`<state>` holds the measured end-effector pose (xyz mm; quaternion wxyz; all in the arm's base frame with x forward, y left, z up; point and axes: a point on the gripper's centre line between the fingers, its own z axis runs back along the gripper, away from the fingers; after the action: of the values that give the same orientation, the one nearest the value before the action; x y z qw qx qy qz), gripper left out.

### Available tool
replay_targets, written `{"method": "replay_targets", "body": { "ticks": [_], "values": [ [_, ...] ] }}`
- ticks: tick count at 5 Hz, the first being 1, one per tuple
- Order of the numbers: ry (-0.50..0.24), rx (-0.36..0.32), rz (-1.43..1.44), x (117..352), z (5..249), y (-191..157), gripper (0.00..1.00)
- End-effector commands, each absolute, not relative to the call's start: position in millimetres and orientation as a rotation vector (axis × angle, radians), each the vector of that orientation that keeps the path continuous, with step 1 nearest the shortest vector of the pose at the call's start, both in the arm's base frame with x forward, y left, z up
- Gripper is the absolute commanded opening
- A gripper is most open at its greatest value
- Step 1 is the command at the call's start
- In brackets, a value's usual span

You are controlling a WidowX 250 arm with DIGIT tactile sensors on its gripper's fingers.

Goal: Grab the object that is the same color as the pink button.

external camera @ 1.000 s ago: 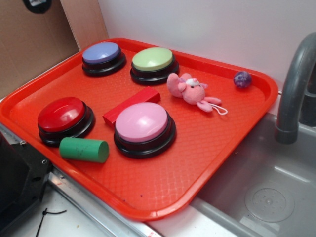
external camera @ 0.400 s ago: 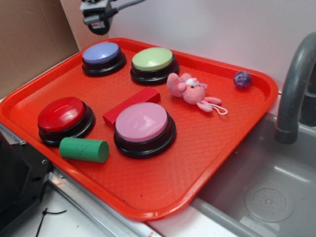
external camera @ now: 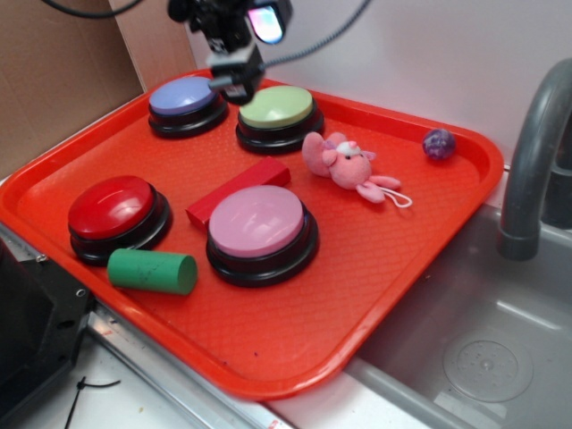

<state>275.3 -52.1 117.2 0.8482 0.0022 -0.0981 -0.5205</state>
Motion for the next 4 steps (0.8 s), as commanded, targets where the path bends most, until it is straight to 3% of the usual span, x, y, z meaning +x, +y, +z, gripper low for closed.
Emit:
{"method": "replay_targets", "body": {
  "ticks": [1,4],
  "values": [
    [-0.178,-0.012,-1.123,304.5,87.6,-71.3,1.0],
    [-0.118,-0.027,-1.206,310.5,45.9,-95.0,1.0]
  ]
}}
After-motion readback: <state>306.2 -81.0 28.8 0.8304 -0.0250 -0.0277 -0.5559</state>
